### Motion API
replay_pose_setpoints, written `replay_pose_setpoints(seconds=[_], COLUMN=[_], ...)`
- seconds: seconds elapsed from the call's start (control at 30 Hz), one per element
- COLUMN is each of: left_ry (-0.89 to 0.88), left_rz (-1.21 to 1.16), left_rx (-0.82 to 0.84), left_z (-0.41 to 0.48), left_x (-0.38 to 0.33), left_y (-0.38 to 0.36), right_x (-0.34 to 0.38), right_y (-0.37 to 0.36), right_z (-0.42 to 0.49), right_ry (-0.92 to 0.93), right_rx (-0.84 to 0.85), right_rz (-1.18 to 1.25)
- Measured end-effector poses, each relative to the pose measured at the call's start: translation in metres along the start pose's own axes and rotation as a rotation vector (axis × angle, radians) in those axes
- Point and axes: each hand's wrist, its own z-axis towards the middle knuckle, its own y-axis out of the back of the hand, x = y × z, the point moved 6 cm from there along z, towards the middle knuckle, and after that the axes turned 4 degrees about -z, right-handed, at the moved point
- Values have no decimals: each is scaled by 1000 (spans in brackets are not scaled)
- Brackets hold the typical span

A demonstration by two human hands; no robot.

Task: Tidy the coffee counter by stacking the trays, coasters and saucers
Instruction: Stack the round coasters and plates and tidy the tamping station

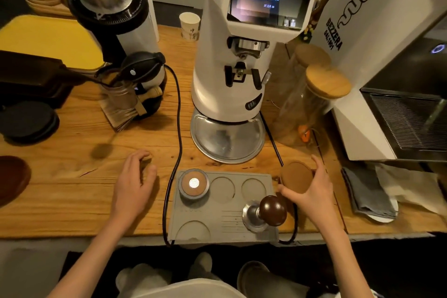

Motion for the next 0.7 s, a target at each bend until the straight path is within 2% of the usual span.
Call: replay_pose_setpoints(seconds=[0.1, 0.3, 0.43, 0.53, 0.7], left_ry=[11, 36, 75, 108, 178], left_rz=[-1, -30, -172, -248, -211], left_rx=[2, -1, -22, -58, -174], left_z=[1, 0, -6, -19, -37], left_x=[1, -5, -15, -10, 36], left_y=[0, 4, 16, 41, 120], right_x=[23, 96, 144, 179, 228], right_y=[12, 27, 25, 11, -36], right_z=[-3, -8, -19, -34, -69], right_ry=[35, 172, 246, 313, 328], right_rx=[-39, 4, 23, 34, 80], right_rz=[24, 91, 100, 114, 168])
